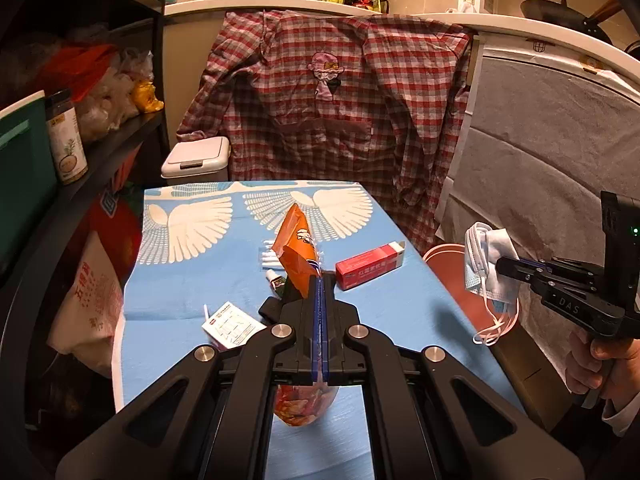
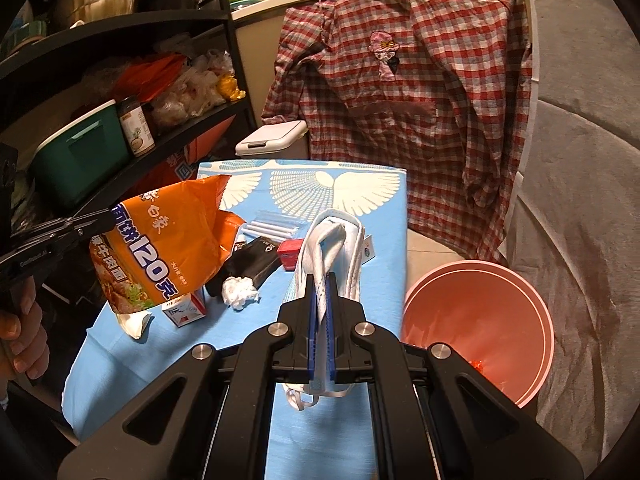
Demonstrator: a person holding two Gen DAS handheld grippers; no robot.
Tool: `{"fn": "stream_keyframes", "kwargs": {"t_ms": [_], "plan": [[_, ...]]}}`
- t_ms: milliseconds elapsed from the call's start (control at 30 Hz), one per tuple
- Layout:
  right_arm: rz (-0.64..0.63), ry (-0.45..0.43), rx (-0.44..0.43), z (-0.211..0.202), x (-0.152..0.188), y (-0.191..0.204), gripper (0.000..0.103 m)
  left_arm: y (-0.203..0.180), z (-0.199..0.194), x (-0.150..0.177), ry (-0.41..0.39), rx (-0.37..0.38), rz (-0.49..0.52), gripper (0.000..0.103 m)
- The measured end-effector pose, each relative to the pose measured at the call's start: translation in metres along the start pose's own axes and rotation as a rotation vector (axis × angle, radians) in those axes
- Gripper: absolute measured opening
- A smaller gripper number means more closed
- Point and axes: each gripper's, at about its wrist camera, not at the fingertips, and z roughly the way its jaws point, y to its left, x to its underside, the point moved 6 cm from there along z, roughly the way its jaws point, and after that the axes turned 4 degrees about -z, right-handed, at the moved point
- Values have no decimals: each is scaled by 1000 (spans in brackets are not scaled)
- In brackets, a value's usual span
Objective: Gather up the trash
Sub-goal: 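Carry the face mask to the bucket with the right tool while the left carries the orange bag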
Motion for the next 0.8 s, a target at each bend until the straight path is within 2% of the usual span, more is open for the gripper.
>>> {"fn": "stream_keyframes", "kwargs": {"t_ms": [800], "plan": [[87, -33, 110, -20, -7, -76, 5, -71, 16, -18, -15, 93, 57, 0]]}}
